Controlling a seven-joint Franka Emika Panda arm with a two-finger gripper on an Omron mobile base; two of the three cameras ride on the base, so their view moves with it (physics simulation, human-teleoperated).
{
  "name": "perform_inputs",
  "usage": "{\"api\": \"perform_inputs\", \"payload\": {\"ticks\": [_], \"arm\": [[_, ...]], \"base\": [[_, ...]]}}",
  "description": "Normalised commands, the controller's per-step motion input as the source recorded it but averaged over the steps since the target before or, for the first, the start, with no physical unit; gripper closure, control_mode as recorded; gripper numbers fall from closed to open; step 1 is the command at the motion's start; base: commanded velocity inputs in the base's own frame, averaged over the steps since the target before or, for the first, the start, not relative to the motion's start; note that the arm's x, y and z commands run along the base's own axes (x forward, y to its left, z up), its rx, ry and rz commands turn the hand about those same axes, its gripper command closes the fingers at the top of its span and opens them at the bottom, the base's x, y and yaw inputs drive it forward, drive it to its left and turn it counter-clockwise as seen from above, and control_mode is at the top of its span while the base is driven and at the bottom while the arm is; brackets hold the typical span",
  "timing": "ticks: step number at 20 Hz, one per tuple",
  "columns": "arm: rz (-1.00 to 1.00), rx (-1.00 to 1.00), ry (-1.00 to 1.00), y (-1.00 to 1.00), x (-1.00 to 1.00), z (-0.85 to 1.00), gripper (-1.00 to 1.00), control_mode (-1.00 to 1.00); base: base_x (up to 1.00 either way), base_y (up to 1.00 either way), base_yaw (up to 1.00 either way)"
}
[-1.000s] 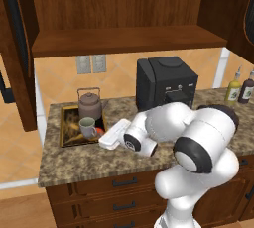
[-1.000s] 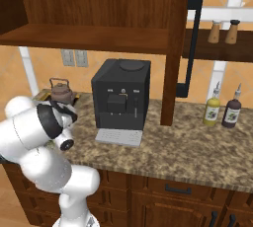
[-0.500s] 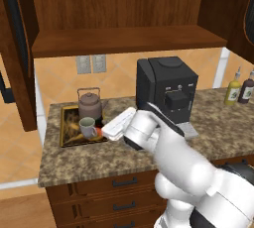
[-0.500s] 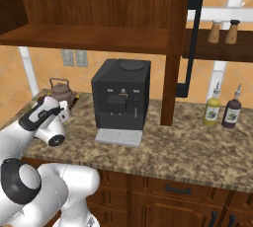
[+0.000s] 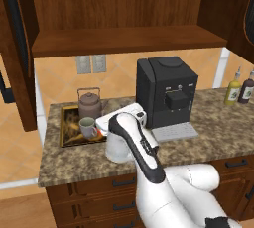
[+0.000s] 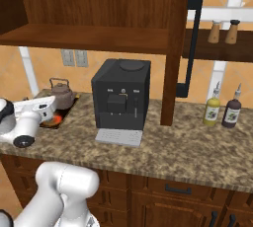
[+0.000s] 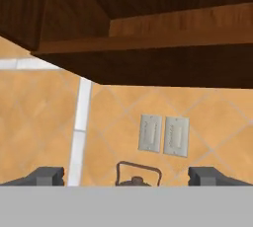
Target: Pick the kettle from the counter and place it on the tray. Then pick the mug from the cabinet and place it on the tray. Then close the cabinet doors.
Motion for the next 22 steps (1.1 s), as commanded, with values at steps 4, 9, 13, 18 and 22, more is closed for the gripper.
{"api": "perform_inputs", "payload": {"ticks": [4,9,13,18,22], "arm": [[-0.23,0.00,0.13,-0.02,-0.30,0.78,-1.00,-1.00],[-0.18,0.00,0.23,-0.02,-0.21,0.91,-1.00,-1.00],[-0.14,0.00,0.28,-0.04,-0.14,0.93,-1.00,-1.00],[-0.11,0.00,0.28,-0.02,-0.39,0.78,-1.00,-1.00],[-0.11,-0.01,0.16,0.09,-0.42,0.78,-1.00,-1.00]], "base": [[0.00,0.00,0.00],[0.00,0.00,0.00],[0.00,0.00,0.00],[0.00,0.00,0.00],[0.00,0.00,0.00]]}}
